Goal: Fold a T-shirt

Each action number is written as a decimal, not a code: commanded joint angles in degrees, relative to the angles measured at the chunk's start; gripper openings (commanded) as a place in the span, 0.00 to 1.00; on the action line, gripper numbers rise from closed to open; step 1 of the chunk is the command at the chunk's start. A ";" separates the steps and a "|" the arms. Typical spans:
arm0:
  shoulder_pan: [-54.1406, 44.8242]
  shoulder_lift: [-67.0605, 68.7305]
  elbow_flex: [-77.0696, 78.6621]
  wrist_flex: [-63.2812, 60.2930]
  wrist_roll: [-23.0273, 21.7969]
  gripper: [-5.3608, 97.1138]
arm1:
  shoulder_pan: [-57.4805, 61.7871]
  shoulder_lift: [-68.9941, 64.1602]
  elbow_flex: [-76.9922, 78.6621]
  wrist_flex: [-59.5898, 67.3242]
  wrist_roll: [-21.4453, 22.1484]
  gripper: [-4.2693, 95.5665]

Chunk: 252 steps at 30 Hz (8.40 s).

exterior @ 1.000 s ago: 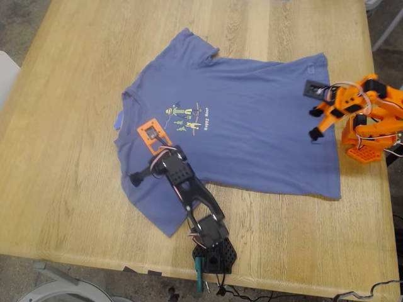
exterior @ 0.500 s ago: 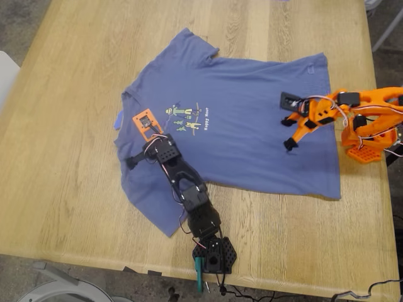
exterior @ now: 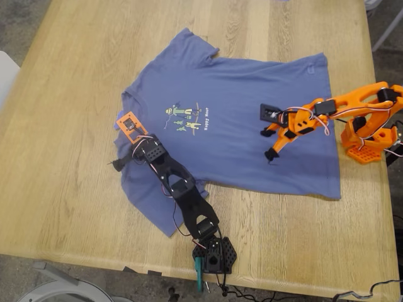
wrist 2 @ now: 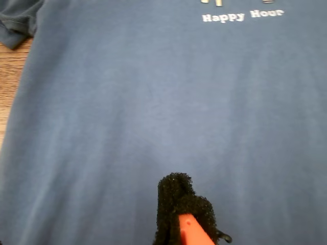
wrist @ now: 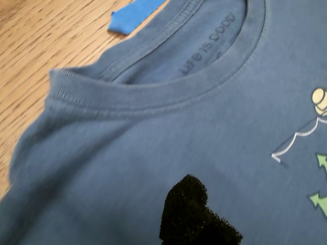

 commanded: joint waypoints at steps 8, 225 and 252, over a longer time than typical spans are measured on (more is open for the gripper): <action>1.23 -11.07 -27.16 1.67 0.18 0.77 | -3.43 -5.71 -6.77 -2.29 1.76 0.45; 65.92 -23.29 -91.32 62.05 -12.83 0.05 | 26.54 -13.89 -15.82 5.19 4.83 0.04; 88.15 -44.21 -91.41 41.31 -14.15 0.05 | 33.40 -18.37 -19.86 2.20 4.57 0.04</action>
